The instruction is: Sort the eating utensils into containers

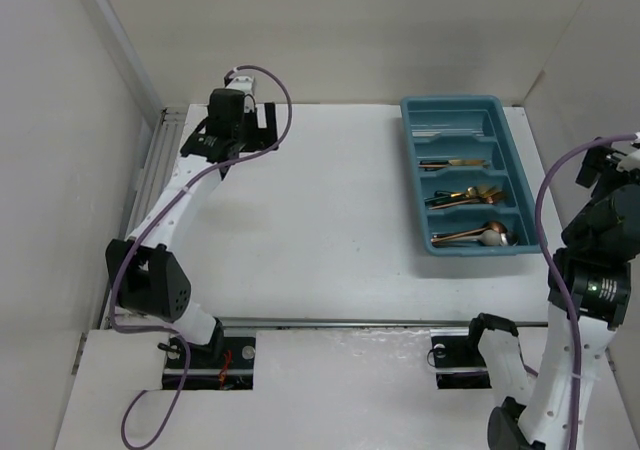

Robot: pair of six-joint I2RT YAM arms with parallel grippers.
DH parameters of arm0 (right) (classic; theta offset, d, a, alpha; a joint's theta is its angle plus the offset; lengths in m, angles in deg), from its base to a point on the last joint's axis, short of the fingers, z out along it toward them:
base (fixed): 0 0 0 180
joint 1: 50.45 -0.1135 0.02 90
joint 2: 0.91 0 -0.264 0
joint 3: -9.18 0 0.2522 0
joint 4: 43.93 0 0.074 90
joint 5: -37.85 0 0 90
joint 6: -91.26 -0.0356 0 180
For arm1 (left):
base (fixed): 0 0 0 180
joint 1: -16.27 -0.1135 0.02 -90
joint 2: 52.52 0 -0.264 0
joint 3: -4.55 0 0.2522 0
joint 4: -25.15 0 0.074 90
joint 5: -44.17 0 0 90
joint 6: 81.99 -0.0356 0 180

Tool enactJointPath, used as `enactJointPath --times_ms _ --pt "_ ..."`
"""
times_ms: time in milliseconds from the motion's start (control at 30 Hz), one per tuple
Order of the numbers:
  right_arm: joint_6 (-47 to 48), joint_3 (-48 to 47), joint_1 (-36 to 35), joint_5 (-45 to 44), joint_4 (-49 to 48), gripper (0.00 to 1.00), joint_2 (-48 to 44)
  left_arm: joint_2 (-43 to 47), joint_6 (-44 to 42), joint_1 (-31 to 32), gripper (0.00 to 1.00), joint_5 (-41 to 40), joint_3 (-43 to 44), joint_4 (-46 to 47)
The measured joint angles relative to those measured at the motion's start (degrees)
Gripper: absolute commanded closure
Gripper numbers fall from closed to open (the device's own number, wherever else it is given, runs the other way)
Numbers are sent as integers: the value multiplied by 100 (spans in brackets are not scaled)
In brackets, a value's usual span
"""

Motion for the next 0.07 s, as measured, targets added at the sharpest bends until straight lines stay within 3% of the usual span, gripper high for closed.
enactJointPath --times_ms 67 --pt "-15 -7 0 0 -37 0 -11 15 13 28 0 13 -31 -2"
